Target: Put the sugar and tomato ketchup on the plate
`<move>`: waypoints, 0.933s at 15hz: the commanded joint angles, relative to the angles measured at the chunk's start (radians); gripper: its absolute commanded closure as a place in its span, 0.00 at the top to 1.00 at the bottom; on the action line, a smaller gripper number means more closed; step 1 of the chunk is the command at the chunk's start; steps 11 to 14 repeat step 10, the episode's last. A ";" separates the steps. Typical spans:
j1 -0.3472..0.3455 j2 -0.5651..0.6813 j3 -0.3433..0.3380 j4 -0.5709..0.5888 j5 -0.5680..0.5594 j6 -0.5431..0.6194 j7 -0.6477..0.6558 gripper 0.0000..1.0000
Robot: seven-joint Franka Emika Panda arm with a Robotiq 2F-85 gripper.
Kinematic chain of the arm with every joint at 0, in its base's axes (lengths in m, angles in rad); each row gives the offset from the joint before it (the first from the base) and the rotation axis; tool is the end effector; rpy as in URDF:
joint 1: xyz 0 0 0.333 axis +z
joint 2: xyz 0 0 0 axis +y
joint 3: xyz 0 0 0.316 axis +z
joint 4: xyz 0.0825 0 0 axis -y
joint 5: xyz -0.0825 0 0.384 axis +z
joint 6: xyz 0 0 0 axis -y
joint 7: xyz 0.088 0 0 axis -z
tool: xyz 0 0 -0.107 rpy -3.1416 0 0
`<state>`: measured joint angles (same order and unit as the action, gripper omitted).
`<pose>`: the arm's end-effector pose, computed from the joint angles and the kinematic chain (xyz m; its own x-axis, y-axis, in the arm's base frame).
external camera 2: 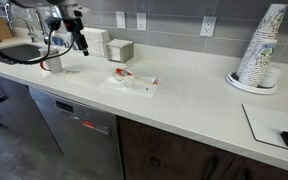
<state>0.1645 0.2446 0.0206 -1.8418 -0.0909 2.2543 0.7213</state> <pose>0.6258 0.1138 0.4114 0.8688 -0.4640 0.1729 -0.4621 -0.8852 -0.0535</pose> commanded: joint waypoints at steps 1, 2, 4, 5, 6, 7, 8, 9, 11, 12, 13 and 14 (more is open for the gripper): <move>-0.024 -0.152 0.007 -0.193 0.008 0.152 -0.108 1.00; -0.027 -0.182 0.007 -0.231 0.021 0.197 -0.100 1.00; -0.024 -0.121 0.009 -0.145 0.002 0.146 -0.075 1.00; -0.028 -0.142 0.011 -0.170 0.002 0.159 -0.076 1.00; -0.030 -0.157 0.013 -0.185 0.002 0.162 -0.077 1.00; -0.031 -0.164 0.014 -0.193 0.002 0.164 -0.077 1.00; -0.032 -0.167 0.014 -0.198 0.002 0.165 -0.077 1.00; -0.032 -0.167 0.014 -0.200 0.002 0.168 -0.077 1.00; -0.032 -0.167 0.014 -0.201 0.002 0.169 -0.077 1.00; -0.032 -0.167 0.014 -0.201 0.002 0.169 -0.077 1.00; -0.032 -0.167 0.014 -0.201 0.002 0.169 -0.077 1.00; -0.032 -0.167 0.014 -0.201 0.002 0.169 -0.077 1.00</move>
